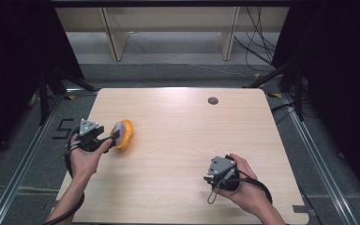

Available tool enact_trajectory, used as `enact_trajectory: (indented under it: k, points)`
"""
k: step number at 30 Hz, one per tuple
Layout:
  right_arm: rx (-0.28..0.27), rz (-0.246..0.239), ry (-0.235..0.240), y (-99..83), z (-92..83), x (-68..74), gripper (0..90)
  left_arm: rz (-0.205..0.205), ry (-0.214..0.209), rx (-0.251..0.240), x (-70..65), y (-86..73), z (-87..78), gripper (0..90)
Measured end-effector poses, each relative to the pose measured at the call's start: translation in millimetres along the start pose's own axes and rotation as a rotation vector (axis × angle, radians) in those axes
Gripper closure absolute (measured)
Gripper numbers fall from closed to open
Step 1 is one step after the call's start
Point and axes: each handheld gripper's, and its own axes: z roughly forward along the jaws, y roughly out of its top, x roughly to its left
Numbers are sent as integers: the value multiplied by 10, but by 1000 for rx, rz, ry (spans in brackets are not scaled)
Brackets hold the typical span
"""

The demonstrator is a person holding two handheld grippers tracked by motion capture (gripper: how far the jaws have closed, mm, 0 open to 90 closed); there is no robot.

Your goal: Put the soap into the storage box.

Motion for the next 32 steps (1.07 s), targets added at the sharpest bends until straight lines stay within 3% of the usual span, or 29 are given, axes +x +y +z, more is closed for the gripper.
enact_trajectory:
  k: [3, 11, 14, 15, 17, 18, 21, 22, 27, 32]
  points:
    - [5, 17, -6, -12, -1, -5, 365, 18, -16, -2, 53, -98, -132, 285]
    - [7, 15, -6, -63, 13, -61, 365, 31, 10, -29, 301, -563, -510, 274]
    - [16, 68, -1, -99, 21, -81, 365, 17, 29, -74, 381, -773, -611, 272]
    - [12, 54, 7, -108, 31, -100, 368, 12, 31, -83, 398, -843, -630, 274]
    - [-2, 97, -8, -136, 25, -119, 383, -53, 3, -72, 414, -932, -658, 287]
    - [-17, 111, -17, -147, 24, -145, 385, -70, -16, -73, 411, -939, -668, 287]
    - [-43, 152, -41, -184, 19, -214, 409, -66, -38, -85, 390, -929, -651, 291]
    - [-41, 197, -50, -205, 17, -232, 414, -69, -44, -79, 390, -932, -638, 293]
    - [-19, 271, -34, -276, 27, -268, 453, -70, -40, -48, 399, -951, -610, 301]
    - [-21, 297, -13, -271, 26, -248, 460, -66, -50, -30, 401, -965, -585, 306]
